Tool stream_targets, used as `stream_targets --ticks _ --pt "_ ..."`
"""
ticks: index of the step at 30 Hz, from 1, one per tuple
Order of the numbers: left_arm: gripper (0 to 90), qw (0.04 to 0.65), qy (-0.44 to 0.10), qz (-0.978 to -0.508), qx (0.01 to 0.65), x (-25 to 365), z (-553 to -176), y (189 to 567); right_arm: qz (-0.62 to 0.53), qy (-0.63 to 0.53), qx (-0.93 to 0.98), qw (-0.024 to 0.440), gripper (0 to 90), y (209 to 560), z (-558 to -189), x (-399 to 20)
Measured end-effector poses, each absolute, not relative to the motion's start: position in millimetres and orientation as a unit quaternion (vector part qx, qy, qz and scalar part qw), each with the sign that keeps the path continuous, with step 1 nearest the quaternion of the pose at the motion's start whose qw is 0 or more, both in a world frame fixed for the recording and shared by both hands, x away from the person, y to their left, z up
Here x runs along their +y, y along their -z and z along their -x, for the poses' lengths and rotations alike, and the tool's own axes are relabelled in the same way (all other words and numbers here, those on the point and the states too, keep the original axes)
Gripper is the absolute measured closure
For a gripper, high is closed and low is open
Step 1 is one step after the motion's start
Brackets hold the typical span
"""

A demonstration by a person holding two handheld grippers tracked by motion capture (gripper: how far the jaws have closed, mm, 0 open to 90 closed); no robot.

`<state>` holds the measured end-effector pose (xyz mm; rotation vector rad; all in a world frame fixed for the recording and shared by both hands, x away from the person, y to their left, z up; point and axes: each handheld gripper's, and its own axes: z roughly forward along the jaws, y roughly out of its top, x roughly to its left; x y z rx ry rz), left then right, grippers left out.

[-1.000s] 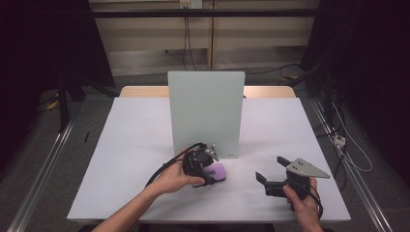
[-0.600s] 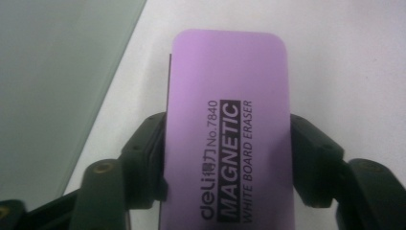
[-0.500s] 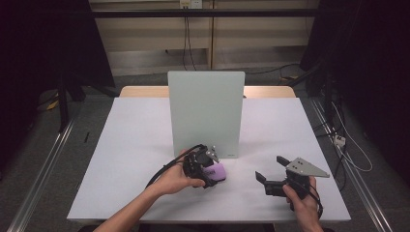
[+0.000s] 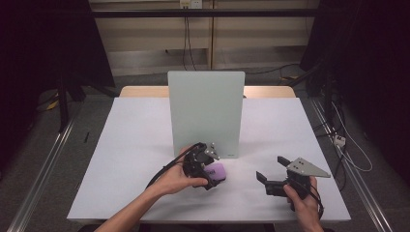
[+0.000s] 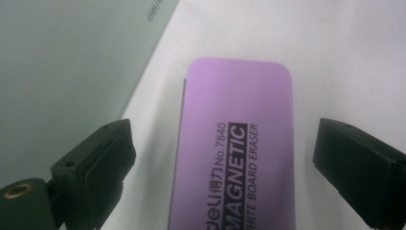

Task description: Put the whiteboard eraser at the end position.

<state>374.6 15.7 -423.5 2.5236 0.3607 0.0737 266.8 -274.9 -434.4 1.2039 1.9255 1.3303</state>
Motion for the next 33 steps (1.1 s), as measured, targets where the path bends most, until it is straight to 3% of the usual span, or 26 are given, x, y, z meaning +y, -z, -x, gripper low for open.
stream_targets --ticks 15,25,33 --pt "6.4 0.419 -0.083 -0.879 0.214 62.3 -377.6 390.0 -0.445 -0.485 0.707 0.257 3.7 434.0 -267.0 -271.9" --pt "6.7 0.447 -0.131 -0.851 0.241 85.8 -370.1 389.5 -0.447 -0.472 0.712 0.265 3.7 435.1 -267.2 -269.5" --pt "6.2 0.471 -0.14 -0.826 0.276 120.5 -359.4 395.1 -0.452 -0.469 0.713 0.26 3.4 436.2 -266.8 -270.7"
